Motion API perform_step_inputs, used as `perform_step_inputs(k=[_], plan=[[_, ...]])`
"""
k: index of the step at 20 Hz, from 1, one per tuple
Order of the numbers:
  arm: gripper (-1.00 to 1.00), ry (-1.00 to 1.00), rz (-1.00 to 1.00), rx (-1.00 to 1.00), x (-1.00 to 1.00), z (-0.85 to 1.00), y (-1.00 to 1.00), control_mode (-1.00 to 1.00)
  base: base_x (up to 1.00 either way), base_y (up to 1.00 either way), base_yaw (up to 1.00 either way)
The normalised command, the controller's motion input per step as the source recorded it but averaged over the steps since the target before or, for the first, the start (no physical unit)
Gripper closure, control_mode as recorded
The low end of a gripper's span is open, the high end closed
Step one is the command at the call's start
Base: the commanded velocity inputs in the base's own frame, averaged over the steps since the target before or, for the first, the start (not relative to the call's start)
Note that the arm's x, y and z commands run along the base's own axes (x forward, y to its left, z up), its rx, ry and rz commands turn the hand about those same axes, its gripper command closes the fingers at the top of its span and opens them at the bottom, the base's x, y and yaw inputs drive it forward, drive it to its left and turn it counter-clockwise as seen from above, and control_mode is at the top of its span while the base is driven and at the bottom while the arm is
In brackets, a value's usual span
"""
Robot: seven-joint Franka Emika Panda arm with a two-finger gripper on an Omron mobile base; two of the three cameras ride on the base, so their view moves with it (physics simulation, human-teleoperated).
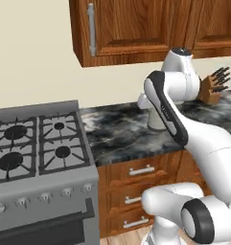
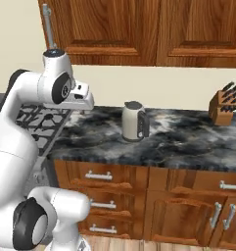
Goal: Navigate to the toaster oven.
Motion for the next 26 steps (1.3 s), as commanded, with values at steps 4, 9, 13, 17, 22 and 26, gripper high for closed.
perform_step_inputs(k=[4,9,13,17,22,26], plan=[[-1.00,0.00,0.00,0.00,0.00,0.00,0.00,1.00,-0.32,0.00,-0.68],[-1.00,0.00,0.00,0.00,0.00,0.00,0.00,1.00,-0.16,0.00,-0.70],[-1.00,0.00,0.00,0.00,0.00,0.00,0.00,1.00,-0.18,0.00,-0.69],[-1.00,0.00,0.00,0.00,0.00,0.00,0.00,1.00,-0.18,0.00,-0.64],[-1.00,0.00,0.00,0.00,0.00,0.00,0.00,1.00,-0.10,-0.20,-0.68],[-1.00,0.00,0.00,0.00,0.00,0.00,0.00,1.00,-0.05,-0.11,-0.68]])
